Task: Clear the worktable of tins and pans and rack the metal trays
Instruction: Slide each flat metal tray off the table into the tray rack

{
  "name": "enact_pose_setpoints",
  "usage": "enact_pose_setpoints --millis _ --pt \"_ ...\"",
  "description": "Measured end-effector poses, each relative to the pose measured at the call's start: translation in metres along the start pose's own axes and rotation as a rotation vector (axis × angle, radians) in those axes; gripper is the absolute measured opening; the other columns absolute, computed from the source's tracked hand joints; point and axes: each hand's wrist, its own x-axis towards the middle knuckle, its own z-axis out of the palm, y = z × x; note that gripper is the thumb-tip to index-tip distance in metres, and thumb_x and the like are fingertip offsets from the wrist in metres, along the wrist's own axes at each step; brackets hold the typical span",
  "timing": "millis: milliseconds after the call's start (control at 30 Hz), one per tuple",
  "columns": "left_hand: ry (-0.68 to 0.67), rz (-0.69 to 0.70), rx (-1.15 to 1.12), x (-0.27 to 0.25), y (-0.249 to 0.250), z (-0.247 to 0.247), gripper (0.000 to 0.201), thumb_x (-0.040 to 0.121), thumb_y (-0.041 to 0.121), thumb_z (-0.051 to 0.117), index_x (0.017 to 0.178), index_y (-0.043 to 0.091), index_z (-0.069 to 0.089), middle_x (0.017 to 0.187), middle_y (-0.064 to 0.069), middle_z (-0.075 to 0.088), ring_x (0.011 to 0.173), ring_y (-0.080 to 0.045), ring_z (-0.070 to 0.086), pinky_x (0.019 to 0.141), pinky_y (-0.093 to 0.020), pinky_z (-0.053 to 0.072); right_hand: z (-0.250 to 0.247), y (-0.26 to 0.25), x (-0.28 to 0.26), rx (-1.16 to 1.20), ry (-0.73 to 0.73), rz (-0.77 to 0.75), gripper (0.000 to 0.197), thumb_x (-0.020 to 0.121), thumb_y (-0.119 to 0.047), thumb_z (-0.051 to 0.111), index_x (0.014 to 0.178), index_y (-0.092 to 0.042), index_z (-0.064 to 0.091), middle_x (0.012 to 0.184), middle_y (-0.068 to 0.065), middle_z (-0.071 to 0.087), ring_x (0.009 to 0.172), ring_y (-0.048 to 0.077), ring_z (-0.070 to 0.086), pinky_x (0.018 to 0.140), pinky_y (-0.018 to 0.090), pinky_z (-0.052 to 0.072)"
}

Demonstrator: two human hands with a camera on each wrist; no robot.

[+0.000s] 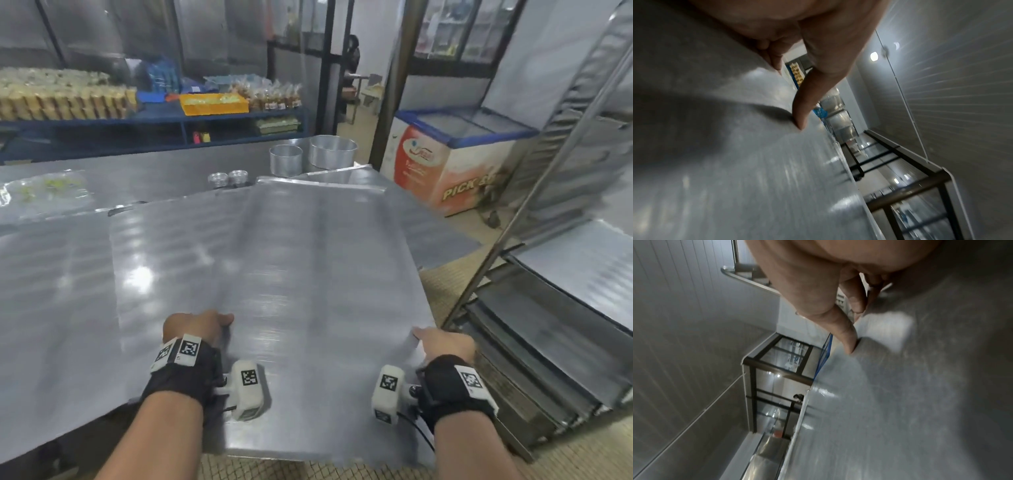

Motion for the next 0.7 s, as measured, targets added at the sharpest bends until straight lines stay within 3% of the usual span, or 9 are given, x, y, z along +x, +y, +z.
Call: enact_pose_setpoints --millis 67,133,200,367,467,533,633,700 --pt "-0.051 0.05 0.043 -0.009 0.008 0.02 0.051 0.065 0.018 0.091 0.1 -0.01 0.066 0.091 -0.019 0.069 0.08 -0.035 0.067 0.086 -0.043 0.057 -0.026 0.004 0.0 0.04 0.061 0.029 0.045 0.074 -0.01 0.084 0.11 0.008 0.065 0.104 0.019 0.067 0.1 0.038 0.066 0.087 0.042 0.055" --pt "-0.112 0.086 0.083 -0.016 0.017 0.039 0.058 0.067 0.018 0.09 0.111 -0.011 0.065 0.102 -0.022 0.07 0.089 -0.037 0.069 0.089 -0.044 0.056 -0.051 0.008 0.0 0.079 0.13 0.054 0.045 0.077 -0.008 0.081 0.114 0.009 0.064 0.111 0.021 0.067 0.1 0.036 0.066 0.082 0.035 0.051" --pt "-0.184 0.117 0.125 -0.022 0.025 0.058 0.06 0.068 0.017 0.09 0.114 -0.011 0.063 0.105 -0.022 0.07 0.092 -0.038 0.069 0.09 -0.045 0.056 -0.072 0.012 -0.003 0.108 0.191 0.083 0.042 0.078 -0.008 0.079 0.114 0.009 0.062 0.106 0.02 0.066 0.094 0.035 0.064 0.076 0.033 0.048" --pt "-0.341 0.201 0.209 -0.032 0.042 0.098 0.055 0.066 0.017 0.09 0.109 -0.008 0.065 0.098 -0.021 0.07 0.085 -0.037 0.069 0.084 -0.04 0.056 -0.111 0.028 -0.018 0.158 0.363 0.135 0.023 0.079 -0.004 0.075 0.09 0.006 0.058 0.093 0.018 0.061 0.082 0.031 0.058 0.074 0.034 0.047" --pt "-0.441 0.239 0.249 -0.036 0.049 0.117 0.038 0.069 0.013 0.088 0.093 -0.005 0.066 0.095 -0.021 0.071 0.083 -0.034 0.069 0.079 -0.038 0.054 -0.124 0.04 -0.03 0.195 0.451 0.152 0.02 0.076 -0.004 0.076 0.079 0.007 0.06 0.085 0.018 0.064 0.079 0.034 0.062 0.074 0.037 0.053" --pt "-0.497 0.254 0.283 -0.039 0.054 0.126 0.039 0.066 0.013 0.089 0.092 -0.004 0.066 0.093 -0.019 0.072 0.078 -0.031 0.068 0.08 -0.04 0.057 -0.13 0.047 -0.04 0.23 0.501 0.179 0.026 0.075 -0.005 0.078 0.068 -0.001 0.053 0.074 0.015 0.061 0.079 0.035 0.063 0.077 0.043 0.058" --pt "-0.591 0.316 0.335 -0.042 0.062 0.142 0.041 0.068 0.015 0.087 0.099 -0.006 0.069 0.095 -0.018 0.072 0.074 -0.027 0.064 0.077 -0.037 0.055 -0.137 0.056 -0.053 0.267 0.547 0.217 0.025 0.073 -0.009 0.081 0.073 0.002 0.058 0.071 0.014 0.059 0.078 0.036 0.065 0.077 0.044 0.059" --pt "-0.629 0.339 0.36 -0.044 0.068 0.152 0.024 0.071 0.009 0.085 0.082 -0.002 0.068 0.076 -0.012 0.068 0.071 -0.027 0.063 0.076 -0.036 0.055 -0.141 0.061 -0.06 0.289 0.572 0.23 0.027 0.073 -0.009 0.081 0.083 0.007 0.062 0.08 0.017 0.064 0.078 0.035 0.065 0.071 0.041 0.057"
